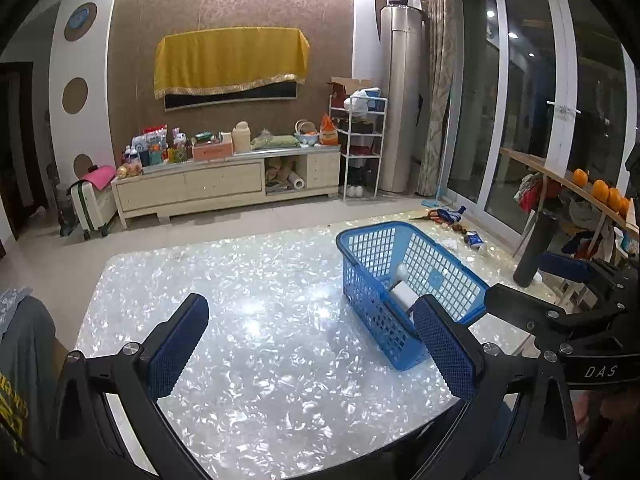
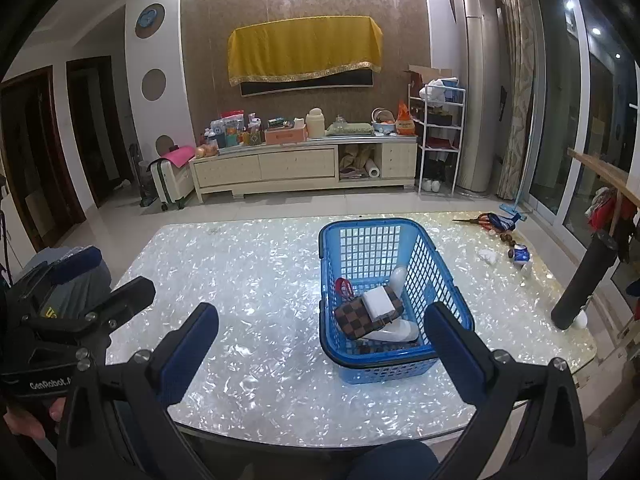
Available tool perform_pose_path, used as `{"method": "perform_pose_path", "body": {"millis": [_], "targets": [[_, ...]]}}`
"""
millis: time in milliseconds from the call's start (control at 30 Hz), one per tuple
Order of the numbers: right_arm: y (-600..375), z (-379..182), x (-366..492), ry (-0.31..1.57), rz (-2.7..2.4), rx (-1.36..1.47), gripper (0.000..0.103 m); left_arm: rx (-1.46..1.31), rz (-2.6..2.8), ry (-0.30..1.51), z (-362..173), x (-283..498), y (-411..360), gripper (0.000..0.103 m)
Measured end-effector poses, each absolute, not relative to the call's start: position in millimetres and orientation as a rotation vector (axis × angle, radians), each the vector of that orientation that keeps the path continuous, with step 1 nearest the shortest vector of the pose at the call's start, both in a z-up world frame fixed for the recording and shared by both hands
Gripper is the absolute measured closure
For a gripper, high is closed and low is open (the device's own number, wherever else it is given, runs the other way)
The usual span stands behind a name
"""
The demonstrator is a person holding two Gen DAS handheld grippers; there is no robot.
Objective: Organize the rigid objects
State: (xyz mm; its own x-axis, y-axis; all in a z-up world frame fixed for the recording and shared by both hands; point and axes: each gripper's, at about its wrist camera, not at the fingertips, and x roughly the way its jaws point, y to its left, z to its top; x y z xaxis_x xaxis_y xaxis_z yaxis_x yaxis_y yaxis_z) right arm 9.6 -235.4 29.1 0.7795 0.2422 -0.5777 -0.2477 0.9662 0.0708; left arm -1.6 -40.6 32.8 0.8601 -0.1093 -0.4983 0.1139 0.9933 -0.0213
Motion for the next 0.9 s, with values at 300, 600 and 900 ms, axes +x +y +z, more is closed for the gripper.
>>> {"method": "perform_pose_path", "body": {"millis": [300, 600, 900], "targets": [[-235.6, 29.6, 4.2, 0.615, 0.264, -0.013, 0.000, 0.014, -0.114, 0.527, 35.3, 0.5, -45.8, 0.000], [-233.1, 31.2, -1.2, 0.615, 0.271, -0.007, 0.000, 0.014, -0.115, 0.527, 36.3, 1.7, -47.0, 0.000], [-233.1, 32.8, -2.7, 0.616, 0.266, -0.015, 0.000, 0.011, -0.120, 0.534, 35.3, 1.1, -46.2, 0.000]]}}
